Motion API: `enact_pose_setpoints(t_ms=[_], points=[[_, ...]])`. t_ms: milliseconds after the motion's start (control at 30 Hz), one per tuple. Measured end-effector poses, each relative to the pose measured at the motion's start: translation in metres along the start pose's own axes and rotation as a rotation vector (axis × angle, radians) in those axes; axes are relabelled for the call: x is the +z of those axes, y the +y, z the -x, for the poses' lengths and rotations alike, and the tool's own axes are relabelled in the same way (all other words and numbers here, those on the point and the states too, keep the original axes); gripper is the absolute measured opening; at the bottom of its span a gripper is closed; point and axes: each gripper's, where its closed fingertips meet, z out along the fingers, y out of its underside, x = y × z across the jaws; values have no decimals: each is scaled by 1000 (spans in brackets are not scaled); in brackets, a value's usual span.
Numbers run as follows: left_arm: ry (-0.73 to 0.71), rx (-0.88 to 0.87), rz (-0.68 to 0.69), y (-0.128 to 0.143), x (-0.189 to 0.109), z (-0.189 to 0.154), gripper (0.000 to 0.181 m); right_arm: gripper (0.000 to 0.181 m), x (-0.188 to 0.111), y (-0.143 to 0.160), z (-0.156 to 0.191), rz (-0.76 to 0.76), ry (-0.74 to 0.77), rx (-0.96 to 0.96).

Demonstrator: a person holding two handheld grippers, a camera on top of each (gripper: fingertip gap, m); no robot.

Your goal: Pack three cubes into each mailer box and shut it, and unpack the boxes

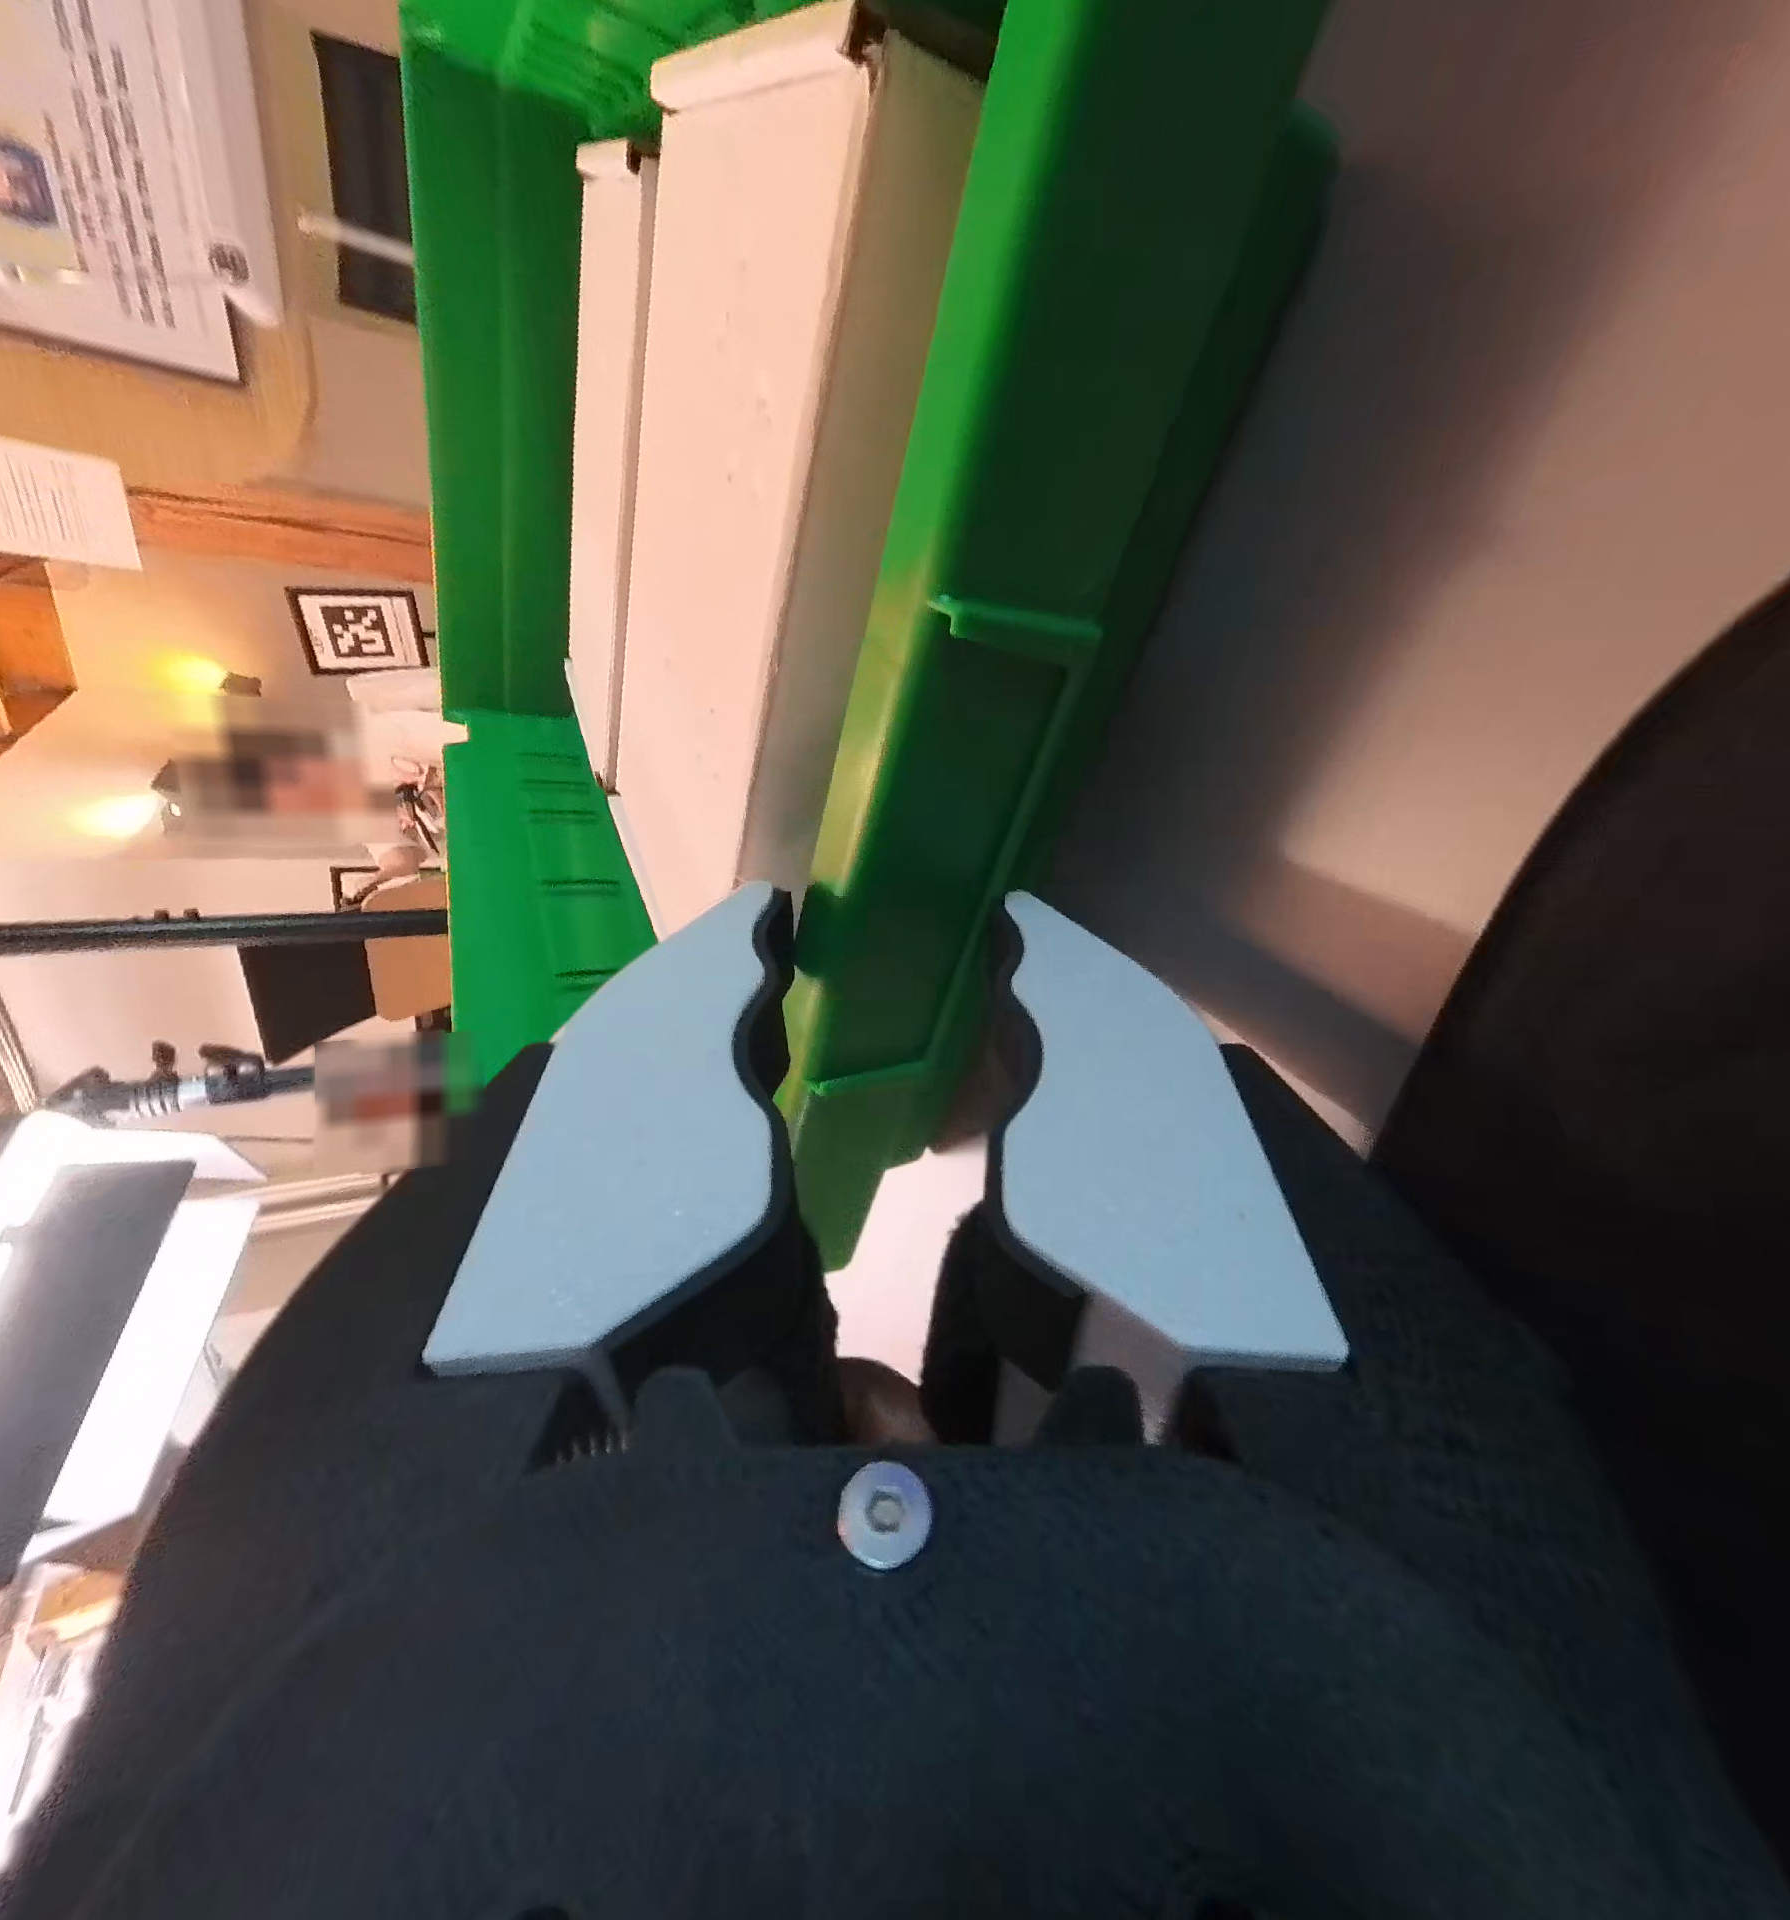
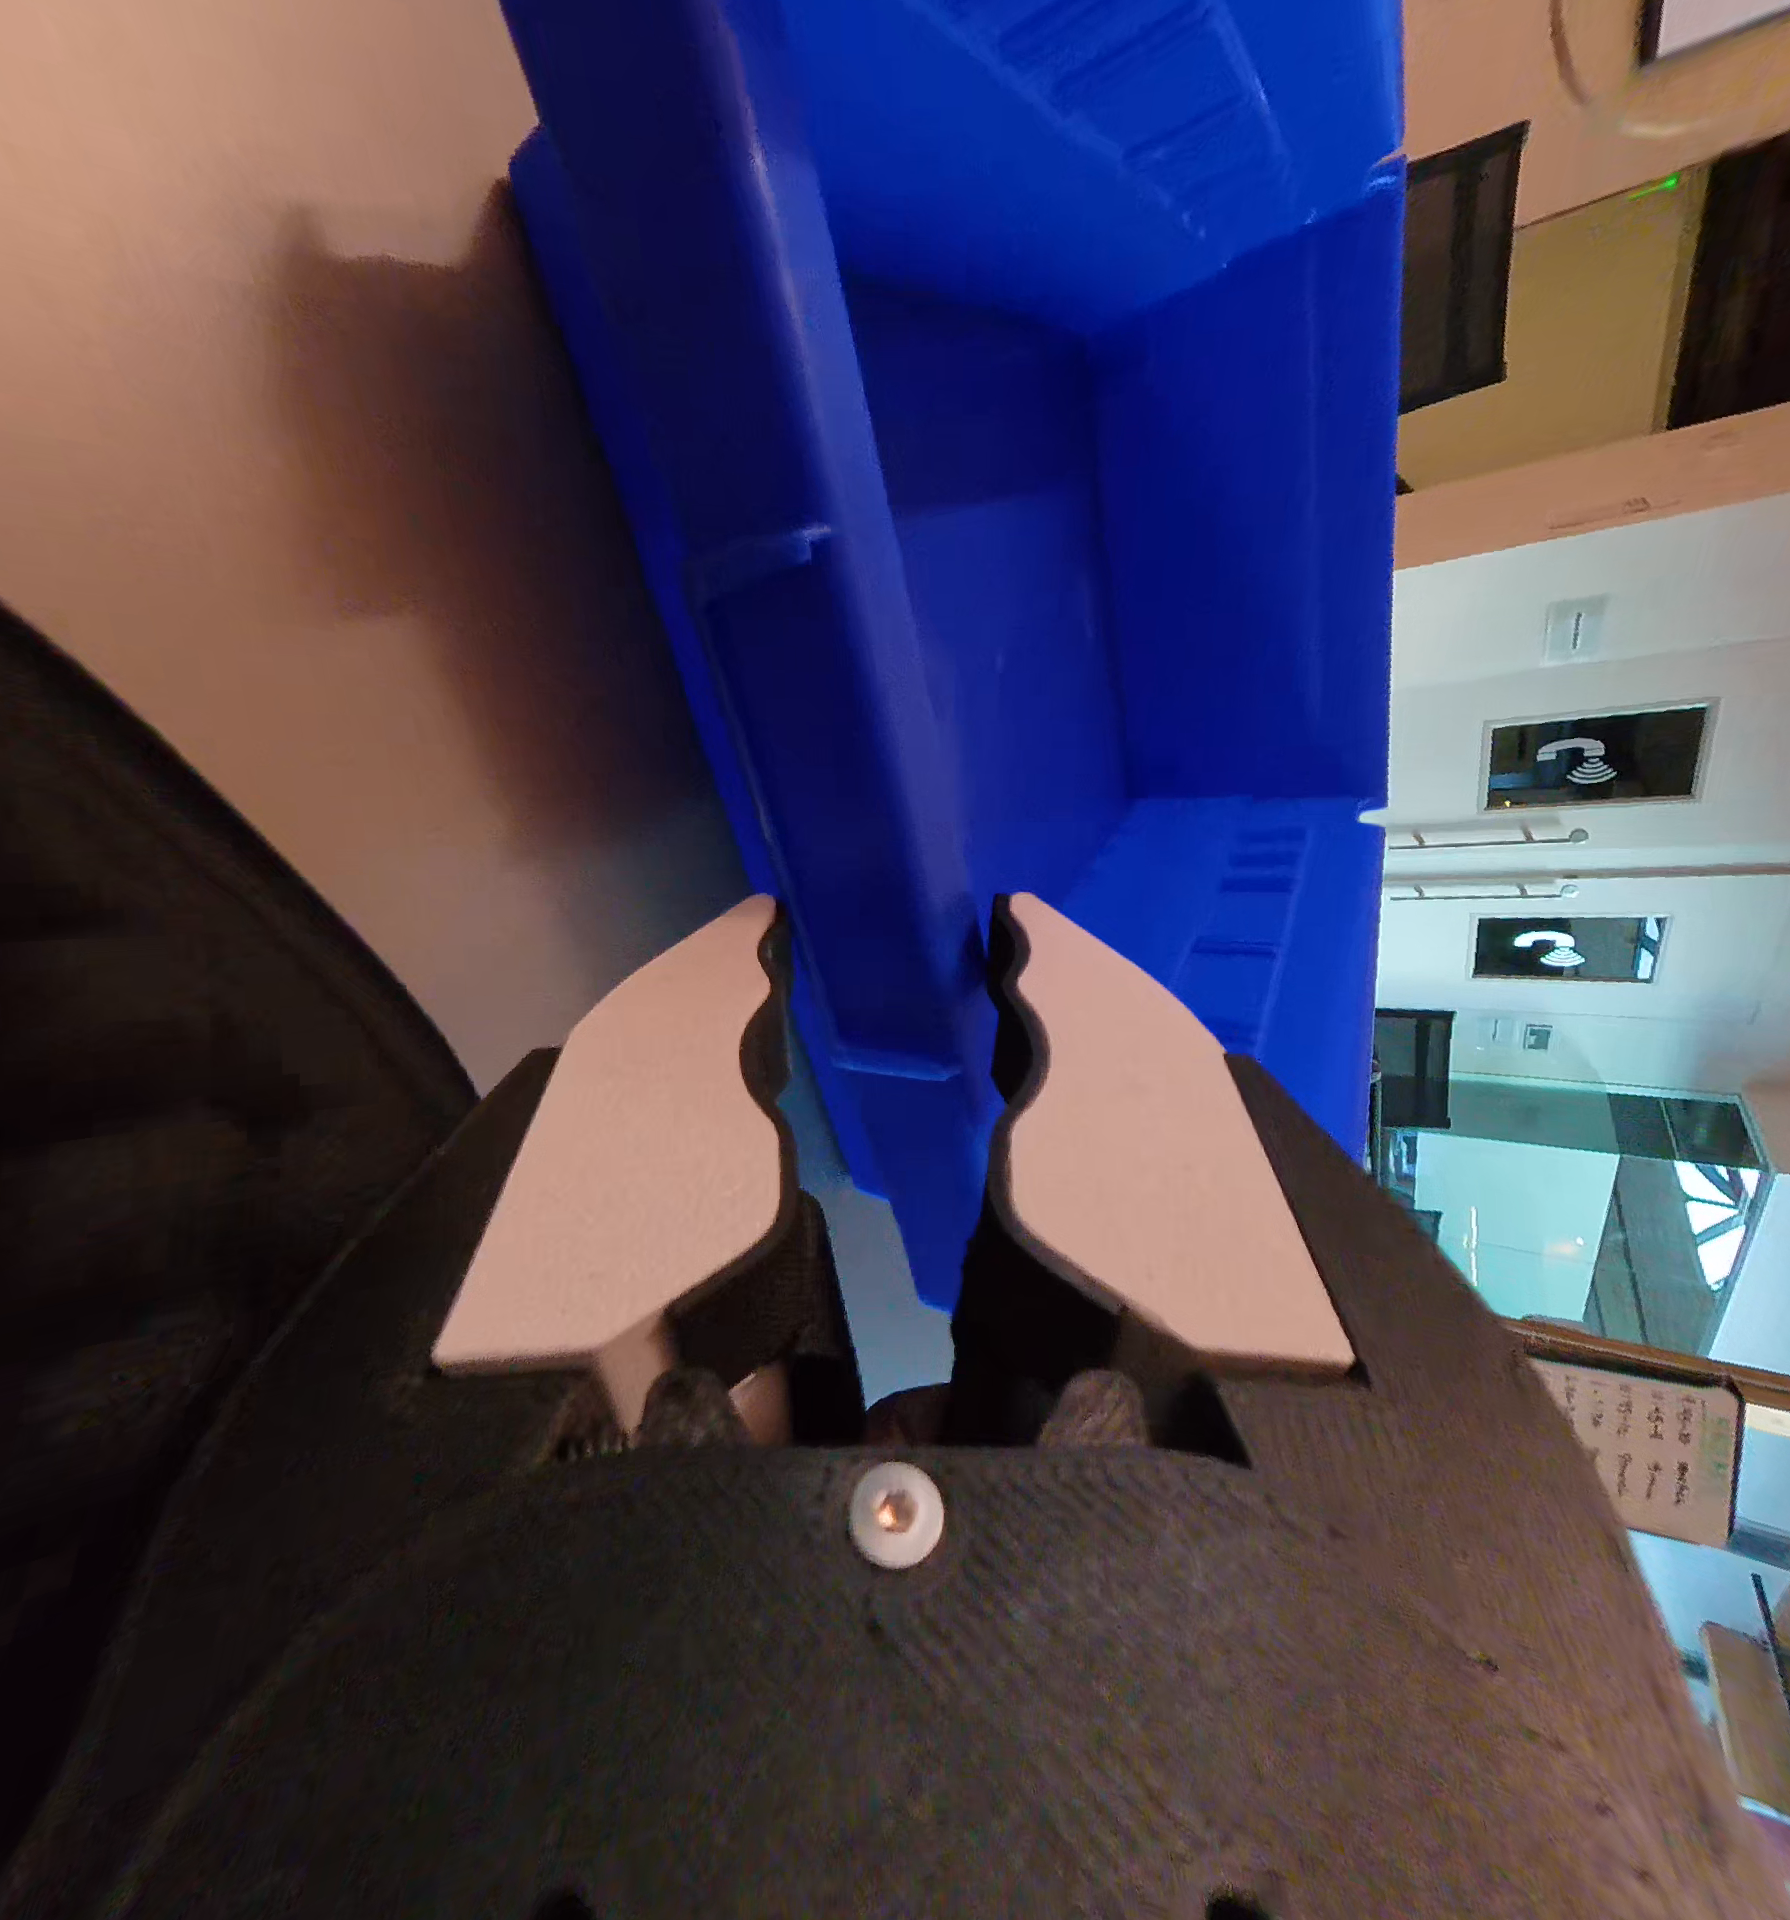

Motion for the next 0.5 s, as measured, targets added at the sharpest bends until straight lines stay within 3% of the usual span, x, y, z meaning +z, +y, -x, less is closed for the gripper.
enact_pose_setpoints(t_ms=[500], points=[[-53,-18,175,103,-45,4,36,36,-36,96,-9,121,-48,-92]])
